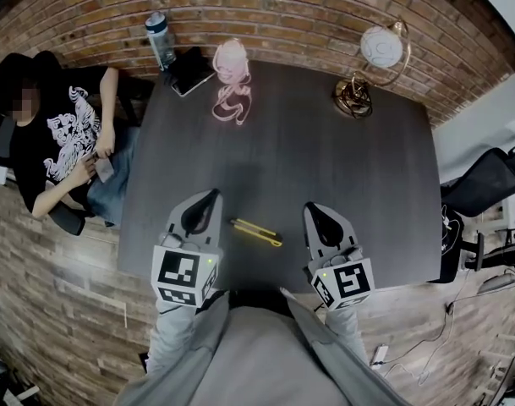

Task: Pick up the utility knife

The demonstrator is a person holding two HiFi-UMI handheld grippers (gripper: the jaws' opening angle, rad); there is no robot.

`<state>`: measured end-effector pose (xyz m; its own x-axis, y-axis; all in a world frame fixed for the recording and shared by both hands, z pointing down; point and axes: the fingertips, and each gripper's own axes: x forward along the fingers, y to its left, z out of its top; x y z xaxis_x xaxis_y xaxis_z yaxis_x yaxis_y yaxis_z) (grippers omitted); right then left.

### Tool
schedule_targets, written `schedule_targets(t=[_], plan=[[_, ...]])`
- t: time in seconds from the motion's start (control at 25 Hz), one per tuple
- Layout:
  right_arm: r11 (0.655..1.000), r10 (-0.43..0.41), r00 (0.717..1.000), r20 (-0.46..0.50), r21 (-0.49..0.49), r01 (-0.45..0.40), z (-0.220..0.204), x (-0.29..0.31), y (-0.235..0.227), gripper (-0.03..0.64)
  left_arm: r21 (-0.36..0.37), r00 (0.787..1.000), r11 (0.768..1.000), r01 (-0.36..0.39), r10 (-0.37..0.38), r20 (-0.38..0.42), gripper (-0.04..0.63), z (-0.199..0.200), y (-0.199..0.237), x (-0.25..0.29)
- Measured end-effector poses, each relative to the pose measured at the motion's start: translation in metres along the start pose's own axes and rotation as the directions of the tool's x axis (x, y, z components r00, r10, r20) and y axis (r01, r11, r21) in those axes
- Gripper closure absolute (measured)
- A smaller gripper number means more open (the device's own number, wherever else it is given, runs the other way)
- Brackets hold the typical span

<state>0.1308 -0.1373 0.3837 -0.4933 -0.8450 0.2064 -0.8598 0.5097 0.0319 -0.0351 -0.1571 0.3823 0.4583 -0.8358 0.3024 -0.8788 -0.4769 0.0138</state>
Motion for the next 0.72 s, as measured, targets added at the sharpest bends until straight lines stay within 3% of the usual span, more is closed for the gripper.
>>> schedule_targets(t=[0.28, 0.52, 0.72], plan=[[1.0, 0.029, 0.999, -0.021, -0.002, -0.03, -0.004, 0.026, -0.009, 0.598, -0.018, 0.999, 0.999, -0.035, 0.035, -0.004, 0.577, 0.002, 0.02, 0.015], [0.999, 0.043, 0.999, -0.028, -0.022, -0.044, 0.0, 0.038, -0.01, 0.598, -0.058, 1.0, 0.998, -0.006, 0.007, 0.006, 0.577, 0.002, 0.031, 0.027], [0.992, 0.115, 0.993, -0.029, -0.051, -0.116, -0.002, 0.04, 0.01, 0.598, -0.076, 1.0, 0.997, 0.004, -0.004, 0.003, 0.577, -0.004, 0.035, 0.028]])
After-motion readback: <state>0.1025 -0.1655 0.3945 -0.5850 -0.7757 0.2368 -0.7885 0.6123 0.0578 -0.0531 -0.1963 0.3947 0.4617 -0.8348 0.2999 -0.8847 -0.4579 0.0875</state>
